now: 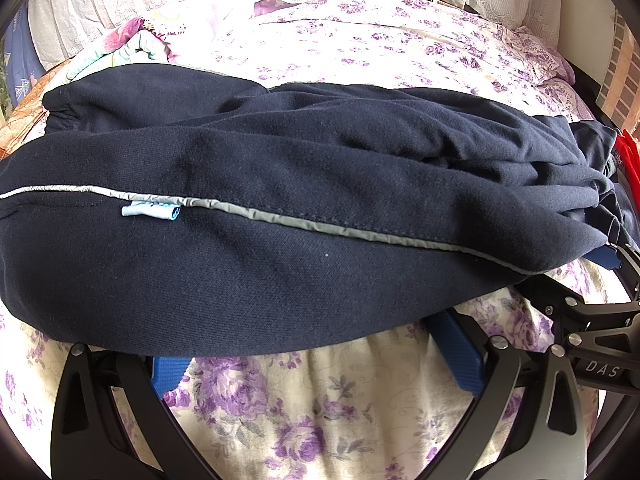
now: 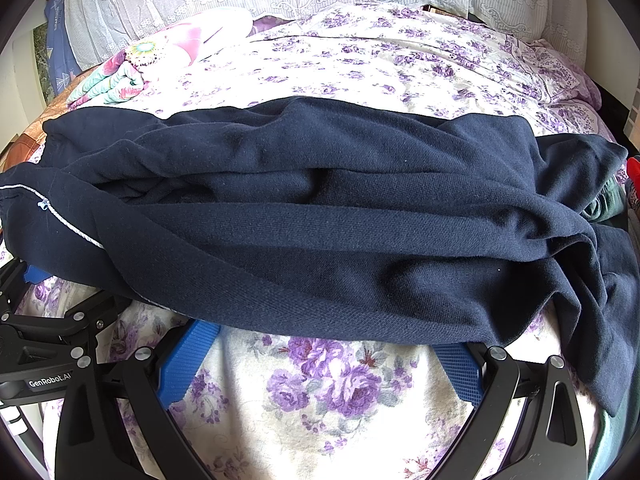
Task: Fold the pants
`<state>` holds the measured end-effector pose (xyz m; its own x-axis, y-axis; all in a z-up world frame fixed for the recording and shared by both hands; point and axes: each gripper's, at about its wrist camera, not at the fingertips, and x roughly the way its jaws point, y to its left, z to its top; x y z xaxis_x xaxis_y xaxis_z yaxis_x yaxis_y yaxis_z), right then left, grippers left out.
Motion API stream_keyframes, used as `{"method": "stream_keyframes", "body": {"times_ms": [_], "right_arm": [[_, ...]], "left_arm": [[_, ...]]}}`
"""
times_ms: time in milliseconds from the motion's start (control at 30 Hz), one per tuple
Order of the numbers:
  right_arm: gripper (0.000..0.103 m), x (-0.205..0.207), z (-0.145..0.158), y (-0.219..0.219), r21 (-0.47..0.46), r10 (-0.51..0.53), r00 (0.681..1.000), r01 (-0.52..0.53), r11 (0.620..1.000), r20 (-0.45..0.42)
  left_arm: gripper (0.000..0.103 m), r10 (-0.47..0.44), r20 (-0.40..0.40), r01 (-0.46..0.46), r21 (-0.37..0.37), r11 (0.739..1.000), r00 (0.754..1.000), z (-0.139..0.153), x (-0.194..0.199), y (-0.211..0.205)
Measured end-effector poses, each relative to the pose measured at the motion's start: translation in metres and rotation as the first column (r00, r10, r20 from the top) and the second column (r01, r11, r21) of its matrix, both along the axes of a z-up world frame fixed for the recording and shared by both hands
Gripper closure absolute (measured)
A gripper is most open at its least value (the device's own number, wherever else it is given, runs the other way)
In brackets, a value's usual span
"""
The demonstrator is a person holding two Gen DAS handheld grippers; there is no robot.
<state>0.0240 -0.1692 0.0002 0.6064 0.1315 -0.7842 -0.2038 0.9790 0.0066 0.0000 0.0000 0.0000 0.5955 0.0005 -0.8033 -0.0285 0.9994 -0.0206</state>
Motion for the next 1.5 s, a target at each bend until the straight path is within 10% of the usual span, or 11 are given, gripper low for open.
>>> {"method": "stream_keyframes", "body": {"times_ms": [1500], "right_arm": [[0.003,-0.0001,0.0004,-0.0007,0.006,0.001,1.0,-0.001,1.0,0.001]], "left_arm": [[0.004,0.003,0.004,-0.003,-0.017,1.0,1.0,0.0,0.0001,0.0024]]}}
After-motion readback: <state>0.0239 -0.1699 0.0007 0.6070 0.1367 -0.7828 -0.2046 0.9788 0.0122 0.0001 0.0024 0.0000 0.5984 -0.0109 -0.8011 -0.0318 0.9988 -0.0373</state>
